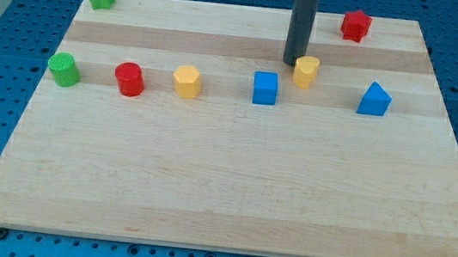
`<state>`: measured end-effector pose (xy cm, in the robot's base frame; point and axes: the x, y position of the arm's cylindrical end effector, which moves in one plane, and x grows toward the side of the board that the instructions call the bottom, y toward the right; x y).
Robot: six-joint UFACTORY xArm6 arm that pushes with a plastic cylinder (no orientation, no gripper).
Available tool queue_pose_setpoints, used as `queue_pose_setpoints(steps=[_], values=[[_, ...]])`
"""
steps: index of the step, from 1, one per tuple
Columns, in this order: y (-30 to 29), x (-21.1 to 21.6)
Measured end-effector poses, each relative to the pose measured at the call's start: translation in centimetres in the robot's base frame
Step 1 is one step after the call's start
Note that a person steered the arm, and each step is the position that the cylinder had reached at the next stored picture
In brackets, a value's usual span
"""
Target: Slightly move the yellow heart in between the blue blocks
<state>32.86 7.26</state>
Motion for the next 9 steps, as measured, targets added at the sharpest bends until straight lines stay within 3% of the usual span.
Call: queue_pose_setpoints(steps=[1, 4, 6, 8, 9], values=[[0.7, 1.9], [2.5, 2.0], [5.1, 0.1], [15.7, -1.7], [19.3, -5.1]])
